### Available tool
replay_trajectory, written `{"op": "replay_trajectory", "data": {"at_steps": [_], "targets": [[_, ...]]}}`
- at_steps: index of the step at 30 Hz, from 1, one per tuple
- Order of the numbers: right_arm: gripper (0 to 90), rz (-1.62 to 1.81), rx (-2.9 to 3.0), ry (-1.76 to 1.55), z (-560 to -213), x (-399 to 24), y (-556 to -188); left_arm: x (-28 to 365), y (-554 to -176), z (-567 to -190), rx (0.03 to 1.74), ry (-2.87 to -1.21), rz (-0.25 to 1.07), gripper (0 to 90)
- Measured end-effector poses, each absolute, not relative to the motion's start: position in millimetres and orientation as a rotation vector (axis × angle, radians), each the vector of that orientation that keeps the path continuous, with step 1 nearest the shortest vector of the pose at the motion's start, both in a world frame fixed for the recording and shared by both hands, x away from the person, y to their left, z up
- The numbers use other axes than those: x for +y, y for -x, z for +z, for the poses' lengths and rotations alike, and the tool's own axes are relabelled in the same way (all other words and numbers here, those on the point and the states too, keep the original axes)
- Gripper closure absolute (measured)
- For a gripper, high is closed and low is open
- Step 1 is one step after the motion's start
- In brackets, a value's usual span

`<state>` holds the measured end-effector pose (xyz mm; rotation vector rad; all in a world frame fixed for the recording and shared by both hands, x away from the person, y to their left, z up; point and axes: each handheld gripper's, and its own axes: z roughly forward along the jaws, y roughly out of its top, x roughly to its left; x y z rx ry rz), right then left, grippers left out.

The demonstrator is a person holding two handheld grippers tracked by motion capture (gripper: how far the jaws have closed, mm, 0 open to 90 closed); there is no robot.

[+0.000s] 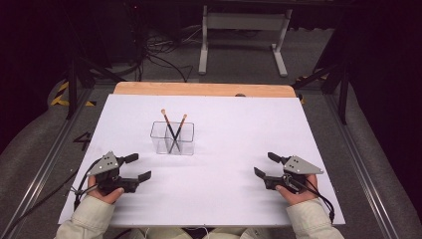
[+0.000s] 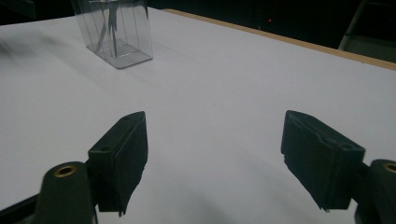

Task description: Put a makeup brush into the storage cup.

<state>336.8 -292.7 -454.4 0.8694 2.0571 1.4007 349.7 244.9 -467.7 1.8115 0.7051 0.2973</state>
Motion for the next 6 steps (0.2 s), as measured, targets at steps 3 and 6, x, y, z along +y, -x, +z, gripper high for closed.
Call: {"op": "replay_trajectory", "data": {"at_steps": [3,6], "targets": [[23.3,1.4,2.059,-0.869,-454.0,-293.1,-336.8,244.2,-349.3,-467.4,0.704,-1.808,0.303,14.3],[23.1,1.405,2.055,-0.867,-453.2,-293.3,-336.5,243.3,-349.2,-467.3,0.702,-1.806,0.302,13.5]]}}
